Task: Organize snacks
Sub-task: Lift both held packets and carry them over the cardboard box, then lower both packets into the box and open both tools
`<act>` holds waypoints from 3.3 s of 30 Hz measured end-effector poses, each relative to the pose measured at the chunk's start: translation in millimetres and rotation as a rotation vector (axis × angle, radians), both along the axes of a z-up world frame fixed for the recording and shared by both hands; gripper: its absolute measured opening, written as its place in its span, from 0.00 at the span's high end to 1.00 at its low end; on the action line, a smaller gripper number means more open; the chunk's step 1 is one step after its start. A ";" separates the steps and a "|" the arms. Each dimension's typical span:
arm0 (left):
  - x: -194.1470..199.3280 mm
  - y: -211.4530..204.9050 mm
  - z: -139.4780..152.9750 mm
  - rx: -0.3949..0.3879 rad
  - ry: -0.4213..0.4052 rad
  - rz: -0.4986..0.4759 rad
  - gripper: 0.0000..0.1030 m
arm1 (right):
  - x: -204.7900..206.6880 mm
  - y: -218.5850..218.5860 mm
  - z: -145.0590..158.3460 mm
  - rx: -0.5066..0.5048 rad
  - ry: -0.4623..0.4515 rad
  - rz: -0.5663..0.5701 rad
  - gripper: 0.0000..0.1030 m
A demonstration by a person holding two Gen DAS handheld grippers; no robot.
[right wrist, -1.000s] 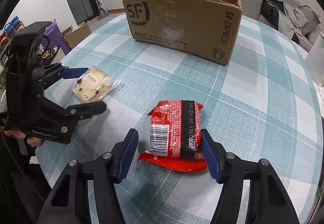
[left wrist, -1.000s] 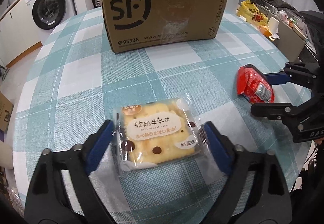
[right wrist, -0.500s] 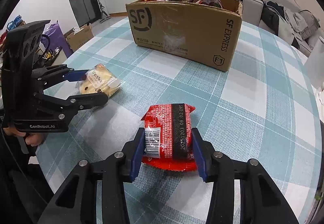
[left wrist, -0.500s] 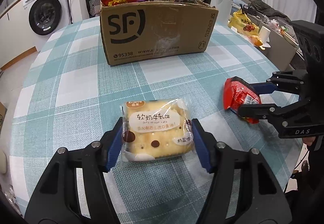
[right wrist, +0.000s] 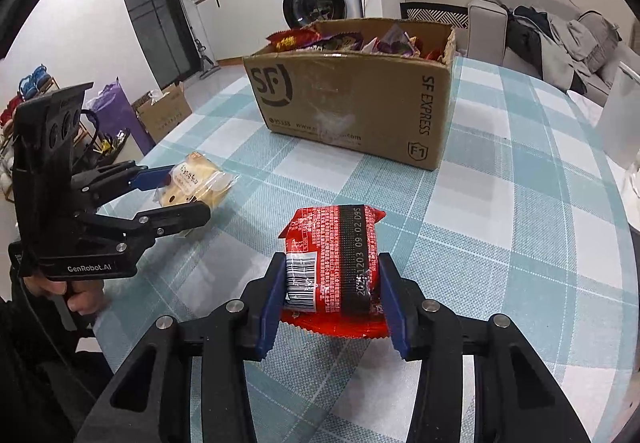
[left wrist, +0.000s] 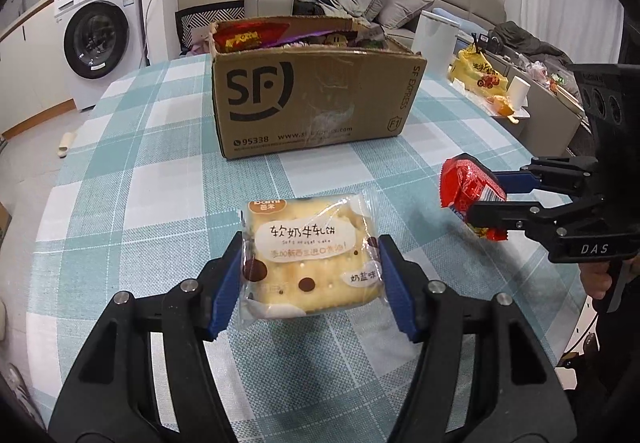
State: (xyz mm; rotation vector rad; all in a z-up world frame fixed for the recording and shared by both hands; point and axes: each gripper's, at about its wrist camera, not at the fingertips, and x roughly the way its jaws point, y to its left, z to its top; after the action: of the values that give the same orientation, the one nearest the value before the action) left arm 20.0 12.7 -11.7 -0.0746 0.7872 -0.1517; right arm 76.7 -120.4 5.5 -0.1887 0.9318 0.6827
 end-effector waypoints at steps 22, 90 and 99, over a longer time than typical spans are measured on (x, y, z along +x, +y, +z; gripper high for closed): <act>13.6 11.1 63.7 -0.049 -0.140 0.065 0.41 | 19.0 -11.5 64.5 0.209 -0.137 -0.106 0.56; 237.8 27.7 100.6 0.067 -0.195 0.123 0.41 | 178.9 40.7 97.0 0.262 -0.107 -0.234 0.56; 257.7 14.6 84.2 0.089 -0.168 0.107 0.41 | 189.2 44.0 82.1 0.245 -0.077 -0.241 0.56</act>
State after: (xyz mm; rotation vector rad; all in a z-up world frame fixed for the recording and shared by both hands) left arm 277.7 27.2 72.5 -0.0190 0.6194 -0.0207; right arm 265.9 -76.3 87.6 0.1124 0.7739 0.5561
